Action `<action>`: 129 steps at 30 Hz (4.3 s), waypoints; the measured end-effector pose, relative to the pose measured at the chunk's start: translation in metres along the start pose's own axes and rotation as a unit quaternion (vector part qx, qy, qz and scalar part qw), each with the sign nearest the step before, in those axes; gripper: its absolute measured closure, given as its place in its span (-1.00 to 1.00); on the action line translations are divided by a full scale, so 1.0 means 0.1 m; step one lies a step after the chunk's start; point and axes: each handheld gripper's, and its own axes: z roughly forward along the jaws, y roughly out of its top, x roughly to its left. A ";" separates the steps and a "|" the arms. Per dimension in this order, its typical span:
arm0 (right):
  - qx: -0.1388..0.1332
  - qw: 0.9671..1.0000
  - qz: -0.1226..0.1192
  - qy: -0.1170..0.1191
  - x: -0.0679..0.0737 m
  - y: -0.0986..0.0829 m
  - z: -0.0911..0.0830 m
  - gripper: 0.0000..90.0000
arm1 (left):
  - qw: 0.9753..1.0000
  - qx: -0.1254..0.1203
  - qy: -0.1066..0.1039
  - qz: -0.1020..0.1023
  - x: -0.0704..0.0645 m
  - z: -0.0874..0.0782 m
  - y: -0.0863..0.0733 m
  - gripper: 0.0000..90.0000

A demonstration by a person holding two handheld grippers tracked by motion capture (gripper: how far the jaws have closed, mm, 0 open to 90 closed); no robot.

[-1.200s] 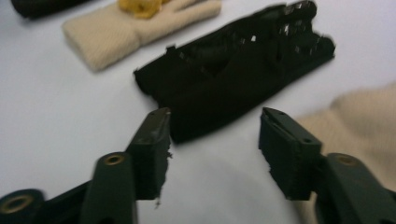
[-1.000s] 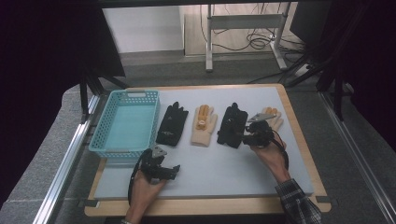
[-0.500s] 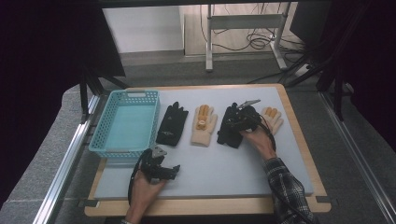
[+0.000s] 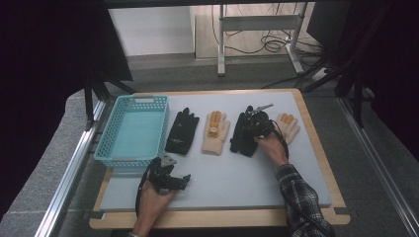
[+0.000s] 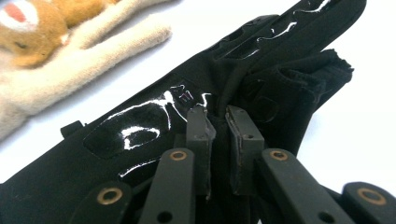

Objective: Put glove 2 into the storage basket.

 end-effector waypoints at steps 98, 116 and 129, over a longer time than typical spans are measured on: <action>-0.028 0.986 -0.121 0.108 1.63 0.92 0.98 -0.25 | 1.000 0.000 0.000 0.000 0.00 0.00 0.00 -0.92; -0.043 0.987 -0.107 0.116 1.62 0.94 0.78 0.82 | 1.000 -0.001 -0.001 -0.001 0.00 0.00 0.00 -0.92; -0.083 0.981 -0.110 0.133 1.46 1.00 0.02 0.82 | 1.000 0.000 -0.001 0.000 0.00 0.00 0.00 -0.92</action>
